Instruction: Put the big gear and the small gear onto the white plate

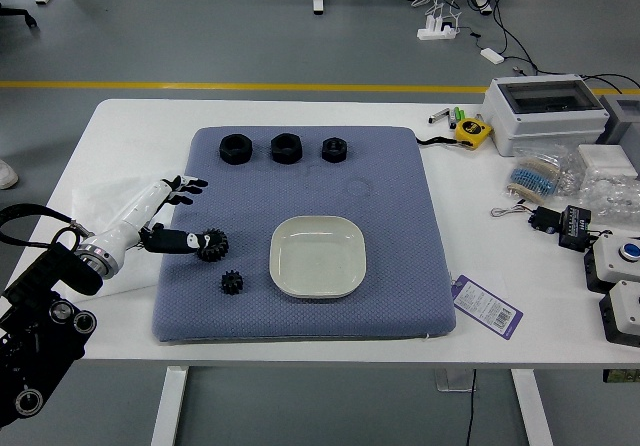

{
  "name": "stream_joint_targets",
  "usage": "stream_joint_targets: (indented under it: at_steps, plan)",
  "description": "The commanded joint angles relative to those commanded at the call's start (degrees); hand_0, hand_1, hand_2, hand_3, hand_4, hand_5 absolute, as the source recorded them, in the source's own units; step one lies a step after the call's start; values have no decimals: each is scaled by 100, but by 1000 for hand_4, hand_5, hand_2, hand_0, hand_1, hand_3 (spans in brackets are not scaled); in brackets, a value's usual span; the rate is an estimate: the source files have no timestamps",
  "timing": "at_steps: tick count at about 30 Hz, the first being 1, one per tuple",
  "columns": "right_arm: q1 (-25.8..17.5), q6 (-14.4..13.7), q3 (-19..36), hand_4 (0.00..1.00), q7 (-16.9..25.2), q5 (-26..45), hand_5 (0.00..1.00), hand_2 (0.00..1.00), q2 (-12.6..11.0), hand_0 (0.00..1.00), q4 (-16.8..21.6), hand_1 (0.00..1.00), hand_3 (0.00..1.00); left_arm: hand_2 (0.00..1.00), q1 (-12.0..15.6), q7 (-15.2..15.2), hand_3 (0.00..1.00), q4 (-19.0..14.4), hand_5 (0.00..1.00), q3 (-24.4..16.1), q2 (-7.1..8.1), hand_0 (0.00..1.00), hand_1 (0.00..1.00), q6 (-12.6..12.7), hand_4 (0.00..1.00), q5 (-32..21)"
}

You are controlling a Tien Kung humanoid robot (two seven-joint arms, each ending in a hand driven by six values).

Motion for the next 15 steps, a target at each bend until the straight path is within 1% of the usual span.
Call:
stream_joint_targets:
  at_steps: [6, 7, 12, 13, 15]
  plan:
    - [-11, -8, 20, 854, -12, -29, 703, 741, 3, 654, 3, 651, 603, 794, -185, 58, 799, 338, 259, 206, 46, 718, 710, -43, 998, 219]
    - [-12, -9, 24, 854, -14, -36, 702, 741, 3, 653, 4, 651, 603, 789, -201, 59, 797, 365, 202, 225, 51, 701, 706, -43, 998, 230]
    - [-18, -9, 41, 854, -26, -70, 702, 741, 3, 653, 5, 651, 603, 789, -225, 52, 797, 441, 202, 272, 37, 701, 706, -59, 998, 235]
    - [-18, -9, 37, 854, -24, -62, 703, 741, 3, 652, 5, 651, 603, 779, -218, 49, 793, 427, 165, 284, 34, 694, 702, -62, 998, 221]
    - [-18, -9, 28, 854, -18, -40, 703, 741, 2, 652, 5, 651, 603, 779, -213, 45, 793, 402, 165, 311, 29, 694, 702, -73, 998, 223]
